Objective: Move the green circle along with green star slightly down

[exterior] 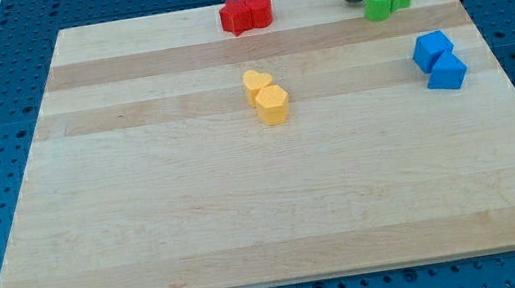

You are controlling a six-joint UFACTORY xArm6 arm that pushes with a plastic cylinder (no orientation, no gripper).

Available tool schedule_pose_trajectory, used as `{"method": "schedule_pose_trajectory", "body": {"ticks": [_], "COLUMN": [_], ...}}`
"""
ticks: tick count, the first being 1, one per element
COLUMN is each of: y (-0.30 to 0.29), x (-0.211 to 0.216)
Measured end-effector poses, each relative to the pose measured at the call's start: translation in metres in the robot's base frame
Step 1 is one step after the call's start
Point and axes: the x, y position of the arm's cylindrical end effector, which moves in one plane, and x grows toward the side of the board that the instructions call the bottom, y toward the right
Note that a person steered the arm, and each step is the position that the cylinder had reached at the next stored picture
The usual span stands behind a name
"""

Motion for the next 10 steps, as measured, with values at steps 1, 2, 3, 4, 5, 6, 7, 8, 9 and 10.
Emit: {"method": "schedule_pose_trajectory", "body": {"ticks": [1, 2, 3, 4, 5, 6, 7, 8, 9, 10], "y": [0.0, 0.002, 0.015, 0.043, 0.053, 0.051, 0.051, 0.051, 0.051, 0.051], "x": [0.0, -0.022, -0.031, -0.031, -0.031, -0.029, -0.02, -0.016, -0.007, 0.017]}}
